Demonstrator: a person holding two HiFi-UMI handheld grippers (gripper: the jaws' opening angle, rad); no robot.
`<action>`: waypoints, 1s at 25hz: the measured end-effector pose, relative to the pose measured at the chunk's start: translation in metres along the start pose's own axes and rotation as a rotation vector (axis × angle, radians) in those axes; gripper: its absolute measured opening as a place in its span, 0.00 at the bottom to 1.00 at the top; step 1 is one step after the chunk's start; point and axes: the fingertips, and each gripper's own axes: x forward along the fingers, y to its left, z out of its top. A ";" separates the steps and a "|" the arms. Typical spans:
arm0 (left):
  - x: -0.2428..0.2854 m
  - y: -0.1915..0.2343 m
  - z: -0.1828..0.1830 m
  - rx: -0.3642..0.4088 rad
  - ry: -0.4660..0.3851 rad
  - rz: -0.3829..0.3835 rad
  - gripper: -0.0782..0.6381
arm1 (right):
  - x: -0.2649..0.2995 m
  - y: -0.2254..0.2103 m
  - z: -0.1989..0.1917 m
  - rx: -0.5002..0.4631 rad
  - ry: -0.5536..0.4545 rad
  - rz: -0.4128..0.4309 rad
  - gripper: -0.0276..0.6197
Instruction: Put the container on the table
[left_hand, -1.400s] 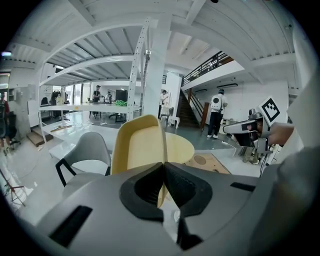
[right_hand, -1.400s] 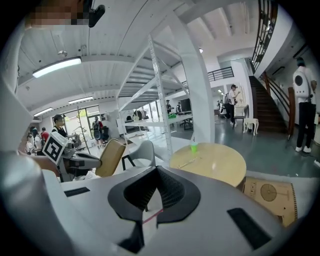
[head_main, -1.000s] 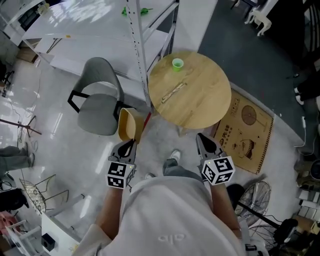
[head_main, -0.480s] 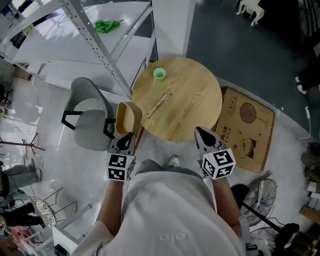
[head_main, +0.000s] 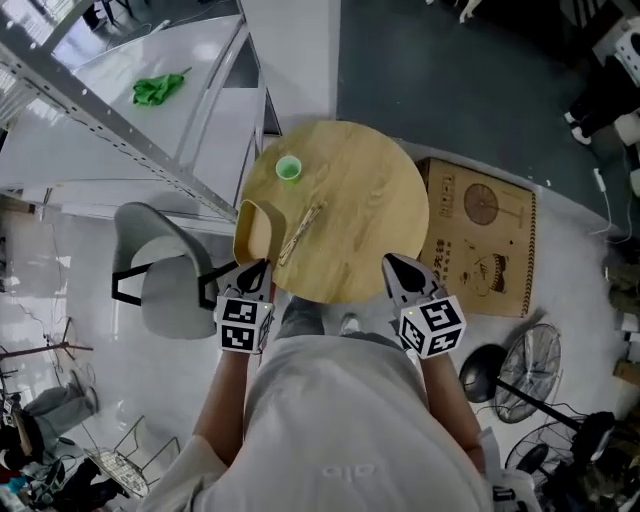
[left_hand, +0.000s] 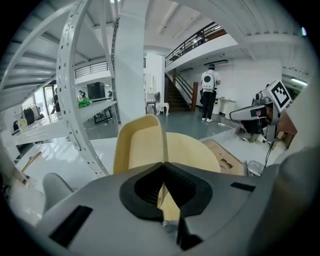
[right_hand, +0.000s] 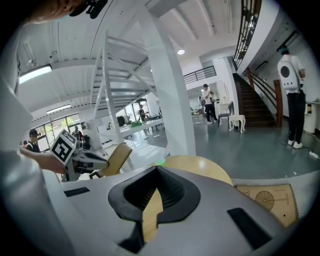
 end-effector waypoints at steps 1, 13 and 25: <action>0.008 0.007 0.001 0.012 0.011 -0.014 0.14 | 0.004 -0.002 0.002 0.009 0.000 -0.019 0.08; 0.092 0.063 -0.015 0.078 0.134 -0.151 0.14 | 0.047 -0.009 0.013 0.080 0.020 -0.188 0.08; 0.155 0.076 -0.054 0.092 0.275 -0.241 0.14 | 0.045 -0.013 -0.002 0.154 0.059 -0.323 0.08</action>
